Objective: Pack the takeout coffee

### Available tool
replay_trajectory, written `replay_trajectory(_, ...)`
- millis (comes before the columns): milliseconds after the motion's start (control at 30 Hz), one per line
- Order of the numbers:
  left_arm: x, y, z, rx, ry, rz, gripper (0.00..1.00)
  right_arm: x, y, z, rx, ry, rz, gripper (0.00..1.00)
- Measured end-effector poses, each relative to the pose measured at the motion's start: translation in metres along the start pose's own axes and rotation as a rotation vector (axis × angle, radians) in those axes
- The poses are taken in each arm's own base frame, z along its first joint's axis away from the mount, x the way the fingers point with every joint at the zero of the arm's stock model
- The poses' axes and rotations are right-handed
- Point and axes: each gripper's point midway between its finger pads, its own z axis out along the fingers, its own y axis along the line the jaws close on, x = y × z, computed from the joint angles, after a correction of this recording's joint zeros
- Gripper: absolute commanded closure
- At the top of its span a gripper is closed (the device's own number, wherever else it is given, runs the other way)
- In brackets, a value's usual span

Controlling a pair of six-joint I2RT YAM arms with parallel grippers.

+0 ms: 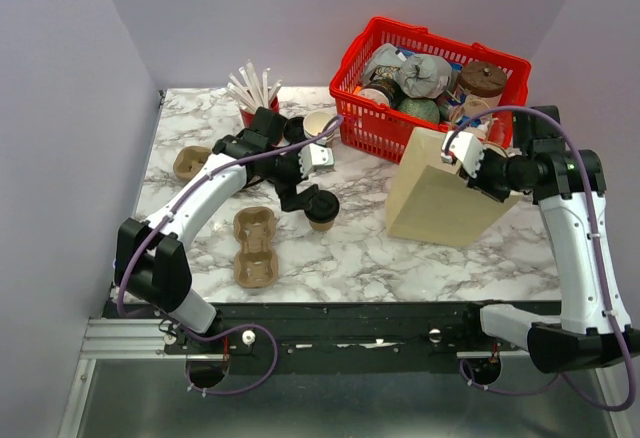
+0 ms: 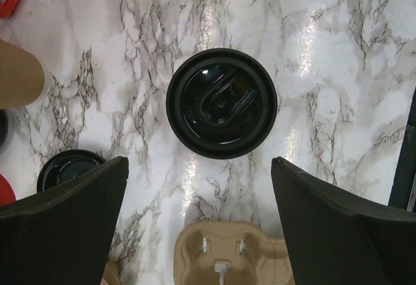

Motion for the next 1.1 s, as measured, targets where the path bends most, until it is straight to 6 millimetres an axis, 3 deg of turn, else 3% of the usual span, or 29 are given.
replay_trajectory(267, 0.0, -0.02, 0.035, 0.037, 0.004, 0.084, 0.01, -0.023, 0.016, 0.018, -0.083, -0.03, -0.017, 0.93)
replay_trajectory(467, 0.003, -0.017, 0.053, 0.04, 0.013, 0.114, 0.01, -0.031, 0.024, 0.023, -0.096, -0.05, -0.001, 0.89)
replay_trajectory(567, 0.005, -0.014, 0.059, 0.033, 0.016, 0.127, 0.01, -0.032, 0.027, 0.024, -0.102, -0.053, 0.018, 0.81)
replay_trajectory(700, 0.007, -0.013, 0.068, 0.031, 0.023, 0.149, 0.01, -0.035, 0.027, 0.024, -0.099, -0.06, 0.043, 0.52)
replay_trajectory(733, 0.006, -0.013, 0.07, 0.033, 0.021, 0.152, 0.01, -0.036, 0.027, 0.025, -0.095, -0.063, 0.047, 0.49)
replay_trajectory(833, 0.005, -0.011, 0.073, 0.031, 0.017, 0.158, 0.01, -0.038, 0.025, 0.025, -0.085, -0.07, 0.064, 0.44)
replay_trajectory(1100, 0.002, -0.004, 0.079, 0.028, 0.019, 0.171, 0.03, -0.044, 0.024, 0.02, -0.066, -0.103, 0.097, 0.42)
